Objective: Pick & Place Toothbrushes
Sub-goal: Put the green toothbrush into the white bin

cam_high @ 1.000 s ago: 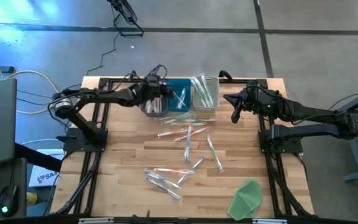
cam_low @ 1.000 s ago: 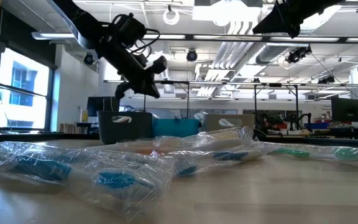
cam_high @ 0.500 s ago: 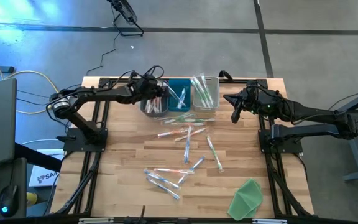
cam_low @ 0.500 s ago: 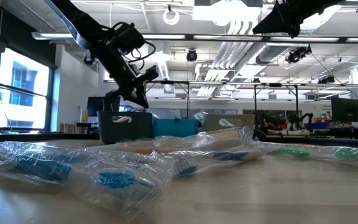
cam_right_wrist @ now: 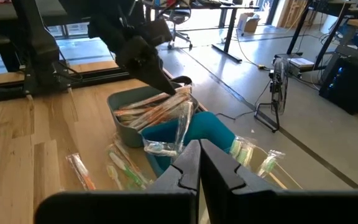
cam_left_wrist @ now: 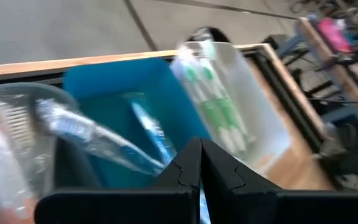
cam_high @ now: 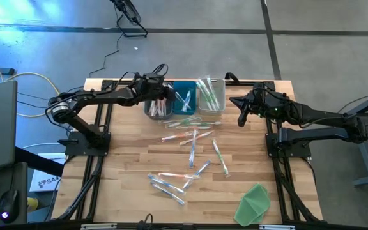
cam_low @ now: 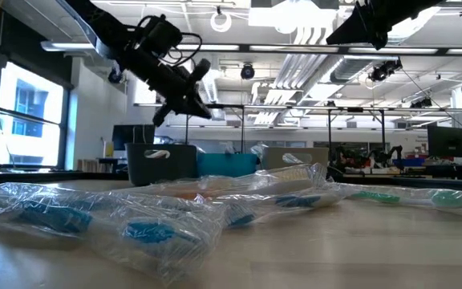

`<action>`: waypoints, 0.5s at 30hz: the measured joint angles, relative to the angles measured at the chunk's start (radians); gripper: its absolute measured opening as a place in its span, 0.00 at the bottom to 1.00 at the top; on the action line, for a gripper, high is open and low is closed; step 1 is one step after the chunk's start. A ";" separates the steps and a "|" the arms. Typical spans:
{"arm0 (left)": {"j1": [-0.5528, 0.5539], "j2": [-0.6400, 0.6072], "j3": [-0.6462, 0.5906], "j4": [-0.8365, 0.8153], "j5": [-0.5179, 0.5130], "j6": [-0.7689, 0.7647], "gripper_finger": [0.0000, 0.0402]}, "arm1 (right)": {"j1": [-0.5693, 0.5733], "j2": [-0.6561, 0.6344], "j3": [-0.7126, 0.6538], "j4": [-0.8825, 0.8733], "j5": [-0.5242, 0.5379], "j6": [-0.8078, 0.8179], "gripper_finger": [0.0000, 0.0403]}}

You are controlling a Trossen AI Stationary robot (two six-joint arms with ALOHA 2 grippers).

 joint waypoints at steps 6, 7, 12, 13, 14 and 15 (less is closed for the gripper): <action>0.000 -0.036 0.000 0.000 0.020 0.014 0.00 | 0.000 0.000 0.000 -0.001 0.000 0.000 0.00; 0.000 -0.040 0.000 0.001 0.020 0.026 0.00 | 0.000 0.000 0.000 -0.001 0.000 0.000 0.00; -0.001 -0.080 0.000 0.001 0.019 0.050 0.00 | 0.000 0.000 0.000 -0.001 0.000 0.000 0.00; -0.004 -0.092 0.000 0.000 0.019 0.065 0.00 | 0.000 0.000 0.000 -0.001 0.000 0.000 0.00; -0.010 -0.106 0.000 -0.002 0.014 0.080 0.00 | 0.000 0.000 0.000 -0.001 0.000 0.000 0.00; -0.017 -0.120 0.000 -0.001 0.001 0.094 0.00 | 0.000 0.000 0.000 -0.001 0.000 0.000 0.00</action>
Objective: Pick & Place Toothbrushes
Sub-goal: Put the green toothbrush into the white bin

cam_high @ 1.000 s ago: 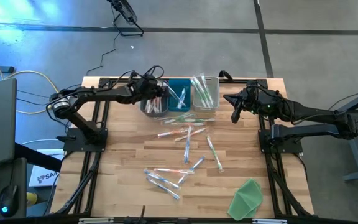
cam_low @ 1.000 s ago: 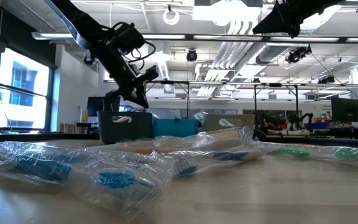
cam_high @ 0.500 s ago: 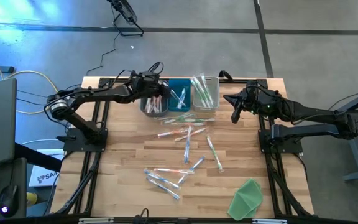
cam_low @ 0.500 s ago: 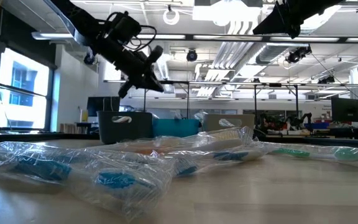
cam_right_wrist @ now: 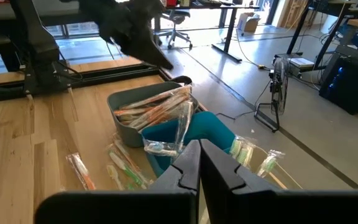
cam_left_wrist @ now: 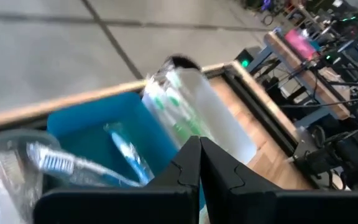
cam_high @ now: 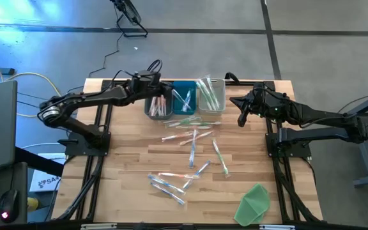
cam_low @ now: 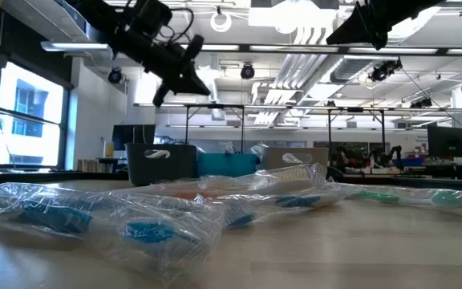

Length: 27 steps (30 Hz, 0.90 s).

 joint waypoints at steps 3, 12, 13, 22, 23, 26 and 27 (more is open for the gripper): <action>-0.029 -0.056 0.000 -0.029 -0.034 0.047 0.00 | 0.000 0.000 0.000 0.000 0.000 0.000 0.00; -0.169 -0.217 0.000 -0.186 -0.190 0.146 0.00 | 0.000 0.000 0.000 0.000 -0.003 0.004 0.00; -0.189 -0.231 0.000 -0.193 -0.210 0.153 0.00 | 0.000 0.000 0.000 0.000 -0.003 0.004 0.00; -0.354 -0.329 -0.002 -0.275 -0.358 0.213 0.00 | 0.000 0.000 0.000 -0.002 -0.003 0.004 0.00; -0.369 -0.337 -0.002 -0.276 -0.374 0.229 0.00 | 0.000 0.000 0.000 -0.002 -0.003 0.003 0.00; -0.407 -0.363 -0.003 -0.285 -0.403 0.250 0.00 | 0.000 0.000 0.000 -0.003 -0.003 0.003 0.00; -0.416 -0.369 -0.003 -0.287 -0.412 0.249 0.00 | 0.000 0.000 0.000 -0.003 -0.003 0.002 0.00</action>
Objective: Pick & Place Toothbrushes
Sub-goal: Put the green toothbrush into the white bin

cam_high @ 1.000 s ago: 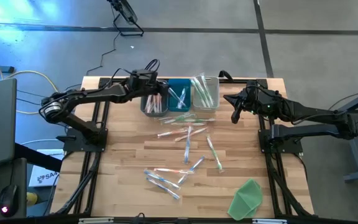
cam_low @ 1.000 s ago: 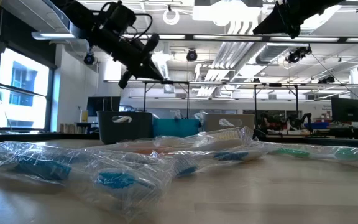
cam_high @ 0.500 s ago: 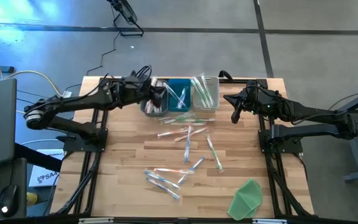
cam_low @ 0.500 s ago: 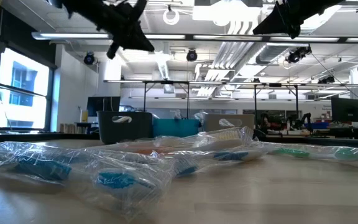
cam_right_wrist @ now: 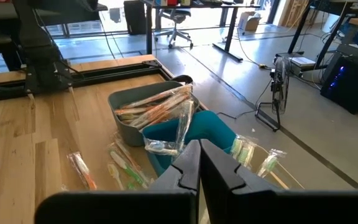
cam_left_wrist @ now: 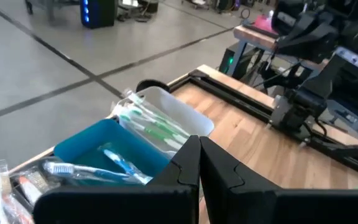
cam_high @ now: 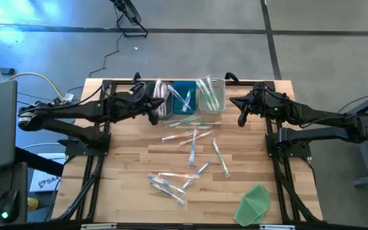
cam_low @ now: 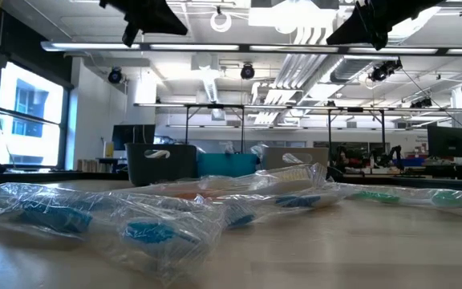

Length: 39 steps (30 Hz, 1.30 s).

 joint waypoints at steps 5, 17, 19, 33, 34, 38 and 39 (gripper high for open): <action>-0.052 -0.008 0.000 -0.004 -0.008 -0.020 0.00 | 0.000 0.000 0.000 0.000 0.000 -0.003 0.00; -0.144 0.013 -0.002 -0.024 -0.036 -0.013 0.00 | 0.000 0.000 0.000 -0.001 0.000 -0.021 0.00; -0.144 0.010 -0.002 -0.021 -0.037 0.017 0.00 | 0.000 0.000 0.000 -0.001 0.000 -0.033 0.00; -0.106 -0.181 -0.002 -0.269 -0.032 0.120 0.00 | 0.000 0.019 0.000 0.007 0.051 0.071 0.00; -0.093 -0.197 -0.001 -0.281 -0.014 0.130 0.00 | 0.000 0.023 0.000 0.007 0.074 0.091 0.00; -0.025 -0.251 -0.002 -0.332 0.091 0.197 0.00 | 0.000 0.061 0.001 0.008 0.152 0.199 0.00; -0.005 -0.263 -0.002 -0.336 0.126 0.216 0.00 | 0.001 0.074 0.001 0.009 0.158 0.228 0.00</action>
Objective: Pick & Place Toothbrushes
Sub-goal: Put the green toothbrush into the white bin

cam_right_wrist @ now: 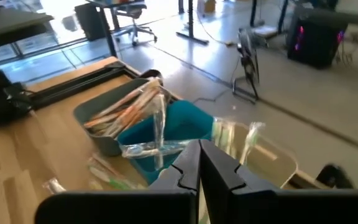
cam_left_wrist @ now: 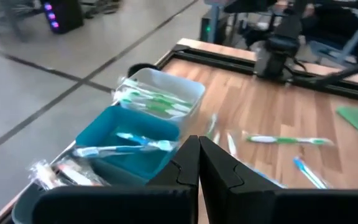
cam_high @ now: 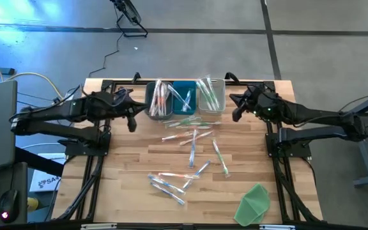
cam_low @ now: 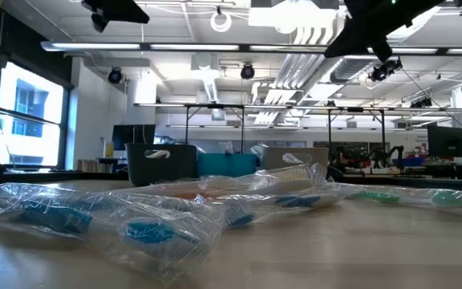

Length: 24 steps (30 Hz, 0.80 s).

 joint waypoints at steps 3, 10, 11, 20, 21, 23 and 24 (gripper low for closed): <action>0.068 -0.034 0.000 -0.029 0.121 0.045 0.00 | 0.008 0.046 0.000 0.012 0.003 0.068 0.00; 0.217 -0.050 -0.009 -0.049 0.392 0.125 0.00 | 0.100 0.170 0.013 0.021 0.003 0.212 0.00; 0.237 -0.050 -0.028 -0.014 0.420 0.129 0.00 | 0.117 0.185 0.022 0.010 0.004 0.225 0.00; 0.369 -0.050 -0.296 0.404 0.618 -0.015 0.00 | 0.223 0.286 0.185 -0.271 0.054 0.418 0.00; 0.374 -0.049 -0.314 0.421 0.623 -0.031 0.00 | 0.231 0.298 0.203 -0.307 0.053 0.447 0.00; 0.372 -0.049 -0.340 0.449 0.625 -0.055 0.00 | 0.245 0.326 0.233 -0.386 0.046 0.509 0.00; 0.372 -0.050 -0.344 0.451 0.624 -0.061 0.00 | 0.251 0.342 0.246 -0.423 0.038 0.541 0.00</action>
